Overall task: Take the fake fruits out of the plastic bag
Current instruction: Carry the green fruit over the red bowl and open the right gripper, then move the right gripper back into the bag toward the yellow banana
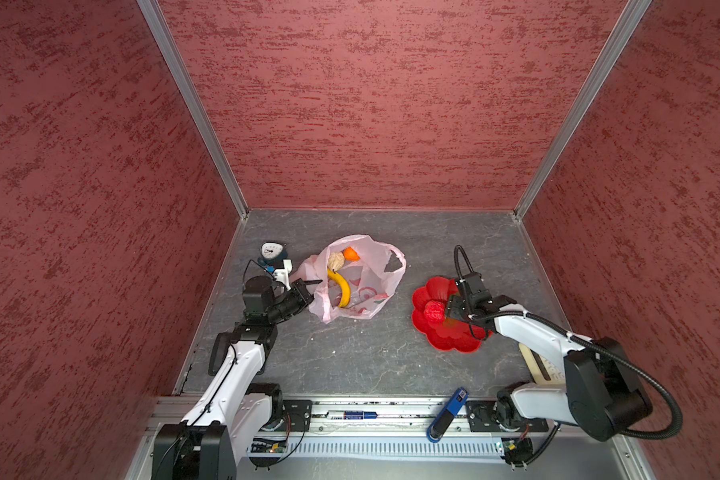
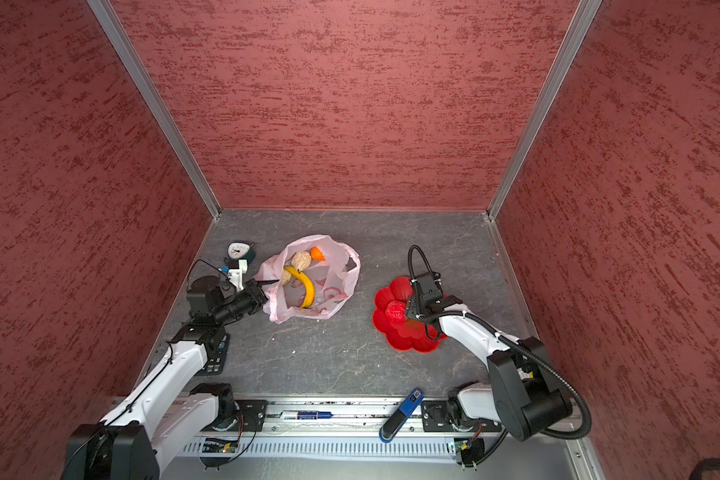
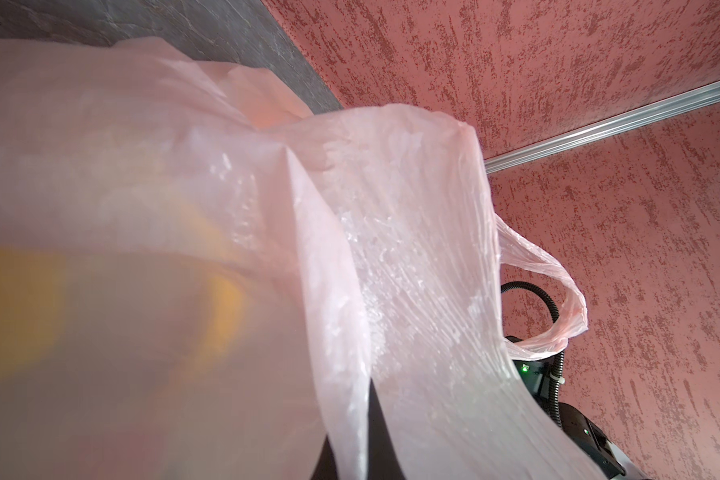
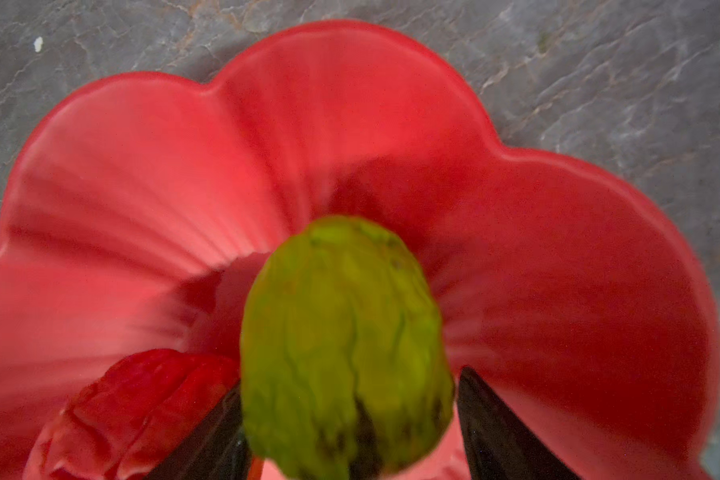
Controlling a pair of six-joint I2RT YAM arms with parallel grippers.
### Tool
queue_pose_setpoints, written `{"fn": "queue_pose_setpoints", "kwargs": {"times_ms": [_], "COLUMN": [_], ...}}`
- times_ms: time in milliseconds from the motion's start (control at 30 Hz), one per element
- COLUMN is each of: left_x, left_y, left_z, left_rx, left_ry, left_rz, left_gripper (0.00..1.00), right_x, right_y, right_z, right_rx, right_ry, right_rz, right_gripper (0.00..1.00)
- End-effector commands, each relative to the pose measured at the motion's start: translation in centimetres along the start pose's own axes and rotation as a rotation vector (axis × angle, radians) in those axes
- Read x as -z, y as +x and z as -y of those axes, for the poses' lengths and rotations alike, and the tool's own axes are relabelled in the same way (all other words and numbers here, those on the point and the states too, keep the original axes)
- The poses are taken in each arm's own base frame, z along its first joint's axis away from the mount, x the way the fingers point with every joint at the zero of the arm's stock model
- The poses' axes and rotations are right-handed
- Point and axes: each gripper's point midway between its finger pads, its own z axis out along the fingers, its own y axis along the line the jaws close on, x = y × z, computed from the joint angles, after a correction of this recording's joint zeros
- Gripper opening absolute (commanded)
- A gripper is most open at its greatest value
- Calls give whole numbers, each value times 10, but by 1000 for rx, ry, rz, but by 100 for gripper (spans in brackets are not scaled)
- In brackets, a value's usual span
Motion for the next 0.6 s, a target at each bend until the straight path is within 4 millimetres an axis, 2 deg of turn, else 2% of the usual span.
{"fn": "queue_pose_setpoints", "kwargs": {"times_ms": [0,200,333,433,467,567], "left_x": [0,3,6,7,8,11], "left_y": [-1,4,10,17,19,26], "left_z": [3,2,-2,-8,-10,-19], "left_rx": [-30,-49,-59,-53,-53,-48], "left_ry": [0,-12,-19,-27,-32,-49], "left_rz": [-1,-20,-33,-44,-44,-42], "left_gripper": [2,2,1,1,1,1], "right_x": [23,81,126,167,181,212], "right_y": [-19,-52,-77,-92,-94,-84], "right_z": [0,-11,-39,-87,-108,-176], "right_rx": [2,11,51,141,179,307], "right_ry": [8,-63,-186,-334,-399,-567], "right_rz": [56,169,264,368,397,426], "right_gripper": [78,79,78,74,72,68]}}
